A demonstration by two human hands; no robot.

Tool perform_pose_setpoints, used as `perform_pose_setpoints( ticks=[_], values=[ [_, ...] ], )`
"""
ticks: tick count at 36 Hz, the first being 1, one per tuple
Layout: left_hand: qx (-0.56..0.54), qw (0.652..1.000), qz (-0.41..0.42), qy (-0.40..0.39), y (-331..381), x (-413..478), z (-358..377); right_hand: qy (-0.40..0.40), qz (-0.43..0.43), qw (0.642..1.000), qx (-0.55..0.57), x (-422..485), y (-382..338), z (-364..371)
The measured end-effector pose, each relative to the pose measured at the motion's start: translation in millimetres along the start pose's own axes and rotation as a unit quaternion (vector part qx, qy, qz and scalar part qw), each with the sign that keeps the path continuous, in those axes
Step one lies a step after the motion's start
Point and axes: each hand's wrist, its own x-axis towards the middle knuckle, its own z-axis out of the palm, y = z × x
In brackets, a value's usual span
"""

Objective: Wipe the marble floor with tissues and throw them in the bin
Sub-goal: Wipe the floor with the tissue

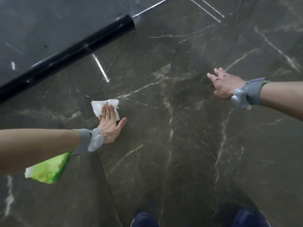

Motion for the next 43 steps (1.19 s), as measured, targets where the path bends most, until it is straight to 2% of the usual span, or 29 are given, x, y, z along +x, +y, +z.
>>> perform_pose_setpoints(
  ticks=[5,11,18,22,25,29,33,35,38,41,43],
  values=[
    [-0.012,1.000,-0.014,0.010,8.5,23.8,-18.7,0.018,0.002,0.999,0.033,9.9,-2.0,-4.4],
    [-0.047,0.994,-0.070,0.069,52.0,67.7,-45.3,0.058,-0.024,0.995,0.080,18.2,-3.0,-1.7],
    [-0.048,0.995,-0.059,0.072,77.6,110.5,-59.8,0.096,-0.049,0.985,0.135,29.5,-8.4,5.8],
    [-0.001,0.998,0.027,0.056,81.6,126.2,-58.1,0.117,-0.055,0.979,0.158,34.3,-9.5,9.1],
    [0.042,0.990,0.124,0.058,98.7,130.1,-45.7,0.137,-0.067,0.974,0.166,34.9,-9.4,12.7],
    [0.079,0.956,0.281,0.037,150.9,114.4,-19.6,0.142,-0.080,0.972,0.167,35.0,-5.8,14.9],
    [0.071,0.916,0.396,0.004,202.4,78.3,10.7,0.146,-0.082,0.972,0.163,34.7,-5.8,13.5],
    [0.059,0.893,0.447,0.011,216.9,60.2,24.2,0.145,-0.082,0.973,0.159,32.4,-4.5,13.3],
    [0.037,0.883,0.466,0.040,219.8,52.2,25.3,0.148,-0.081,0.974,0.153,27.6,-1.7,11.3],
    [0.025,0.877,0.479,0.034,219.8,60.6,4.7,0.145,-0.086,0.975,0.148,26.2,1.2,9.1],
    [-0.020,0.895,0.445,0.029,220.6,65.4,-13.2,0.140,-0.086,0.976,0.143,25.5,4.2,7.7]
  ],
)
